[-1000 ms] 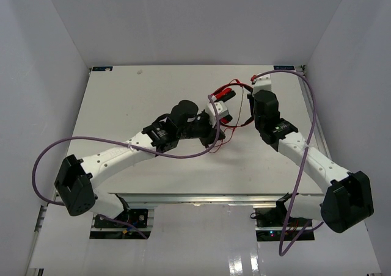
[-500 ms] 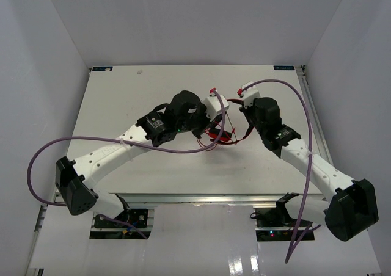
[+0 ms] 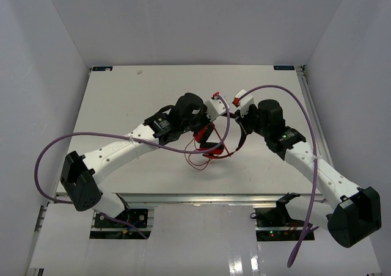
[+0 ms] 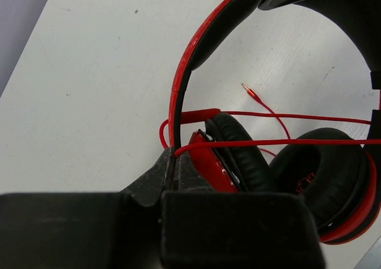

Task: Wrap the headphones

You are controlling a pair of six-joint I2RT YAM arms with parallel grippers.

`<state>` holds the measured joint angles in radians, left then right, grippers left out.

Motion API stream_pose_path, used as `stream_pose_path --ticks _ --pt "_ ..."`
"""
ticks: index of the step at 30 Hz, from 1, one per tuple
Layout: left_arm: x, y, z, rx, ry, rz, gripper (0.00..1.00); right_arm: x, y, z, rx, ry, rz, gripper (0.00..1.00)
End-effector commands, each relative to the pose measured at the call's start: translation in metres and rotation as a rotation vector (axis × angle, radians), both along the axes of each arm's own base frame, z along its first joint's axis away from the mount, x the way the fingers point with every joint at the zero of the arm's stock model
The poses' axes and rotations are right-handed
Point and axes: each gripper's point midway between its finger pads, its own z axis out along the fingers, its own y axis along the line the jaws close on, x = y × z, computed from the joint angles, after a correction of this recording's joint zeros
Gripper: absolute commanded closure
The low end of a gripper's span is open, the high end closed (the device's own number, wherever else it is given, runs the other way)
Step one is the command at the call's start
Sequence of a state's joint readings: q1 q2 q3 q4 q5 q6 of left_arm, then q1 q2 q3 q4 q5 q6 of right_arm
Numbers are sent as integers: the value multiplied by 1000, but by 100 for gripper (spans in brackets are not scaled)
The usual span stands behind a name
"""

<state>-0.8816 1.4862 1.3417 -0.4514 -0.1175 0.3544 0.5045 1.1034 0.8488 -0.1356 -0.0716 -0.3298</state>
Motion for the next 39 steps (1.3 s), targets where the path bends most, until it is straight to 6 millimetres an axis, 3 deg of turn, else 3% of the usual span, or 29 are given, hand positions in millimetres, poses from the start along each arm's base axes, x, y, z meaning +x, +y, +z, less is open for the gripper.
stream_pose_path --ticks 1,3,12,21,25,29,34,39 --pt "24 29 42 -91 -180 108 87 -32 33 37 150 45 183 92" --pt "23 35 41 -112 -188 119 80 -34 35 42 170 60 190 92" --pt "11 51 50 -226 -181 100 68 -32 34 49 204 100 175 92" --pt "8 63 32 -229 -140 108 64 -32 34 54 238 135 187 92" --pt "4 61 44 -283 -136 83 71 -22 25 50 204 111 125 92" --pt "-5 52 69 -348 -129 25 91 -5 10 48 165 61 17 92" --pt "-22 42 96 -422 -97 -47 95 15 -12 52 139 -14 -140 92" --pt "-36 35 98 -440 -32 -105 98 25 -20 55 123 -53 -192 92"
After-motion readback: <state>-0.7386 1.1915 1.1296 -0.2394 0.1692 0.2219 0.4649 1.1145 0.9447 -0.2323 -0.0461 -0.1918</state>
